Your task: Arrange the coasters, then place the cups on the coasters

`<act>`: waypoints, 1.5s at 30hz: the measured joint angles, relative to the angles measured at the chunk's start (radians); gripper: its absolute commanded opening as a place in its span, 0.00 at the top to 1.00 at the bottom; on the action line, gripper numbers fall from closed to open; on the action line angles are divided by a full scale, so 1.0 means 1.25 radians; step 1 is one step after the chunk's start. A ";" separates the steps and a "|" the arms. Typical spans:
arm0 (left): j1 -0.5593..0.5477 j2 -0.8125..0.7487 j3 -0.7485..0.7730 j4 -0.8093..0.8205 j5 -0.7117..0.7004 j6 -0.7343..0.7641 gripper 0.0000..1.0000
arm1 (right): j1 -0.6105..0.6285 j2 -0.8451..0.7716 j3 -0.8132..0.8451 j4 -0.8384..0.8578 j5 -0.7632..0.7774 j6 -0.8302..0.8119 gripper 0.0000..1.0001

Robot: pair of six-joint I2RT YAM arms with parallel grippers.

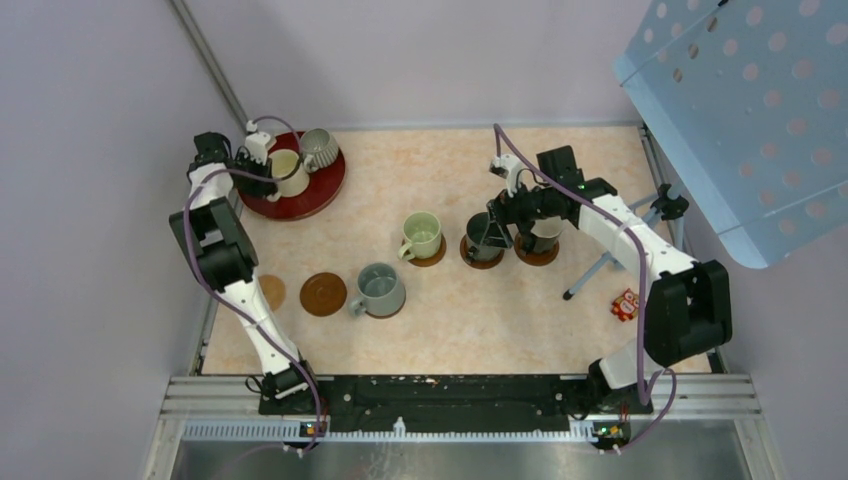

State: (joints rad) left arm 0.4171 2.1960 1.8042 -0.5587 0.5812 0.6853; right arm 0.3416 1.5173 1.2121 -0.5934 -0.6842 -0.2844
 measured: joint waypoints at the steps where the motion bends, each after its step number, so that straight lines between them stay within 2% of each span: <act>1: 0.000 -0.005 -0.005 -0.008 -0.002 0.008 0.83 | 0.000 -0.001 0.000 -0.001 0.000 0.000 0.13; 9: -0.001 -0.007 0.010 -0.063 -0.046 0.050 0.64 | 0.000 -0.010 0.000 -0.003 0.000 0.000 0.13; 20: -0.002 0.127 0.152 -0.156 -0.065 0.055 0.57 | 0.000 -0.010 0.001 -0.005 -0.002 0.001 0.13; 23: -0.006 0.137 0.176 -0.162 -0.065 0.056 0.64 | 0.000 -0.010 0.001 -0.005 -0.002 0.000 0.13; 26: -0.009 0.143 0.189 -0.168 -0.066 0.056 0.80 | 0.000 -0.010 0.001 -0.005 -0.001 0.000 0.13; 30: -0.018 0.147 0.195 -0.161 -0.065 0.060 0.88 | 0.000 -0.010 0.001 -0.005 -0.001 0.000 0.13; 33: -0.020 0.147 0.193 -0.157 -0.062 0.053 1.00 | 0.000 -0.011 0.001 -0.005 -0.001 0.000 0.13; 37: -0.019 0.123 0.147 -0.115 -0.055 0.034 1.00 | 0.000 -0.015 0.001 -0.005 0.000 0.000 0.13; 45: 0.002 -0.005 0.012 -0.089 0.025 -0.011 1.00 | 0.000 -0.026 0.001 -0.006 0.001 0.000 0.13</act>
State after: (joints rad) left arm 0.4191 2.1899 1.8191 -0.6701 0.6121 0.6716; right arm 0.3416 1.4853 1.2129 -0.6006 -0.6827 -0.2840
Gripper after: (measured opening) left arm 0.270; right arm 0.867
